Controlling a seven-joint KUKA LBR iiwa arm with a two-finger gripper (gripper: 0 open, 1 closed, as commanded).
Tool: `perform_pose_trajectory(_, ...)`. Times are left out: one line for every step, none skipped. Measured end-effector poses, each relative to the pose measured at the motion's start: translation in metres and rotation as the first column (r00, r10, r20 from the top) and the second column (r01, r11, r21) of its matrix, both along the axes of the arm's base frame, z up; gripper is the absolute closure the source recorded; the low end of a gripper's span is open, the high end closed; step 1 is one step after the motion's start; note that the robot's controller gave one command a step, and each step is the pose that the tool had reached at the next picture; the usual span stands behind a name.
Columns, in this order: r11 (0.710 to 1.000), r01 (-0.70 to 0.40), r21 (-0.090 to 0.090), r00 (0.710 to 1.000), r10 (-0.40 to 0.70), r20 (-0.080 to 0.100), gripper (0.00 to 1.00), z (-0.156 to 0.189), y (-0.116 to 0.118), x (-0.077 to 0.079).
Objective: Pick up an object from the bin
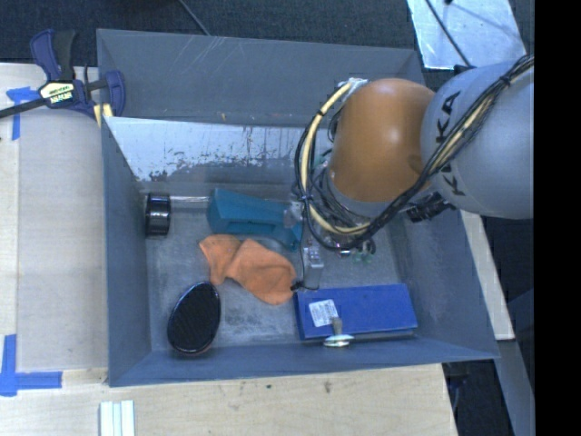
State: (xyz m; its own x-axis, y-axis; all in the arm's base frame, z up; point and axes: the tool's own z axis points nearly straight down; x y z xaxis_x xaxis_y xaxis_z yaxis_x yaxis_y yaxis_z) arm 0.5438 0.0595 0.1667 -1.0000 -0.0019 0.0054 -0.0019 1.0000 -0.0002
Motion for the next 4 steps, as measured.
perform_pose_trajectory(1.000,0.002,0.001,1.000,-0.002,0.009,0.00,0.005,0.000,0.002)
perform_pose_trajectory(0.996,0.084,0.002,0.996,-0.084,0.012,0.00,-0.064,0.019,0.012)
perform_pose_trajectory(0.997,0.073,0.000,0.997,-0.073,0.010,0.00,-0.061,0.024,0.015)
perform_pose_trajectory(0.996,0.084,0.002,0.996,-0.084,0.011,0.00,-0.036,0.026,0.014)
